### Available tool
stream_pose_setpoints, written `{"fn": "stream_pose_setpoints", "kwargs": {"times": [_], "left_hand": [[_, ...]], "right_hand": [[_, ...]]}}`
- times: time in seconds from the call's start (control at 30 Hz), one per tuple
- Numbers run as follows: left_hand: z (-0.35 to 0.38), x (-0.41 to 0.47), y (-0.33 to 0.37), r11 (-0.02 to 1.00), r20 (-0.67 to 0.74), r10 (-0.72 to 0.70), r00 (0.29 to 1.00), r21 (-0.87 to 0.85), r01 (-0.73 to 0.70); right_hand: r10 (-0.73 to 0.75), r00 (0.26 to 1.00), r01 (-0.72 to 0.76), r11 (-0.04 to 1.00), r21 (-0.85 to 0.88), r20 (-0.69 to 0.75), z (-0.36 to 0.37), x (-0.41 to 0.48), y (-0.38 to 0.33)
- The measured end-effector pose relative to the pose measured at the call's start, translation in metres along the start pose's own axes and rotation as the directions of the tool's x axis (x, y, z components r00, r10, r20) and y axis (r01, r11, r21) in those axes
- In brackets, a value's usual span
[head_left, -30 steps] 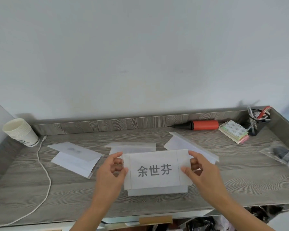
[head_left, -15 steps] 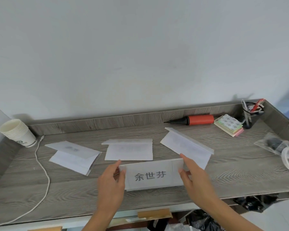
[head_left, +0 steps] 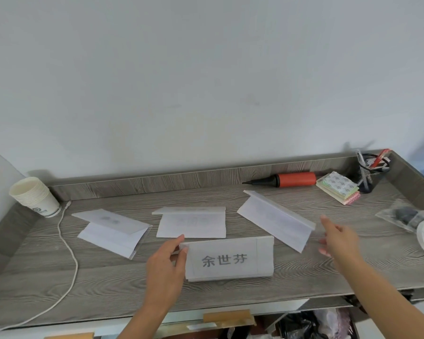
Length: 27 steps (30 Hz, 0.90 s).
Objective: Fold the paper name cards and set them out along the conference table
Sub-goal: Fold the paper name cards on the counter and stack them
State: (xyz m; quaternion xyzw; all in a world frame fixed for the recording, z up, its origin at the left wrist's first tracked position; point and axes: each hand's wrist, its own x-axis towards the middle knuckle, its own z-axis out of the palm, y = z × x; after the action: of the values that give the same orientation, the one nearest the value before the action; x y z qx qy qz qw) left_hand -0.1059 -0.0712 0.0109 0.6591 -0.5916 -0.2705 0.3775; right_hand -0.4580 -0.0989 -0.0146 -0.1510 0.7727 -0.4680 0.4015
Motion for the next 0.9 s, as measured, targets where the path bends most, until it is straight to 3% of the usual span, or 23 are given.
{"fn": "stream_pose_setpoints", "kwargs": {"times": [0.13,0.23,0.4,0.53,0.7,0.83,0.9], "left_hand": [[-0.003,0.002,-0.003,1.0,0.053,-0.021,0.998,0.011,0.021],[-0.01,0.003,-0.002,0.999,0.038,-0.026,0.999,0.025,0.025],[-0.028,0.016,0.013,0.998,-0.042,-0.013,0.999,-0.056,0.011],[-0.035,0.026,0.035,0.967,-0.01,-0.023,1.0,-0.253,0.019],[-0.031,0.03,0.051,0.897,0.107,-0.06,0.992,-0.431,0.1],[-0.028,0.019,0.04,0.914,0.052,-0.107,0.993,-0.389,0.118],[-0.026,0.012,0.029,0.929,0.056,-0.118,0.991,-0.347,0.13]], "right_hand": [[0.238,0.942,-0.289,0.933,0.214,0.236,0.008,0.013,-0.004],[0.201,0.93,-0.296,0.906,0.304,0.309,0.013,0.014,-0.015],[-0.162,0.91,0.037,0.949,0.314,0.383,0.005,-0.017,-0.048],[-0.409,0.748,0.281,0.909,0.307,0.524,0.003,-0.058,-0.064],[-0.499,0.658,0.442,0.862,0.247,0.564,0.015,-0.088,-0.047],[-0.509,0.61,0.523,0.834,0.173,0.608,0.017,-0.091,-0.023],[-0.511,0.623,0.576,0.812,0.095,0.593,0.017,-0.09,-0.008]]}}
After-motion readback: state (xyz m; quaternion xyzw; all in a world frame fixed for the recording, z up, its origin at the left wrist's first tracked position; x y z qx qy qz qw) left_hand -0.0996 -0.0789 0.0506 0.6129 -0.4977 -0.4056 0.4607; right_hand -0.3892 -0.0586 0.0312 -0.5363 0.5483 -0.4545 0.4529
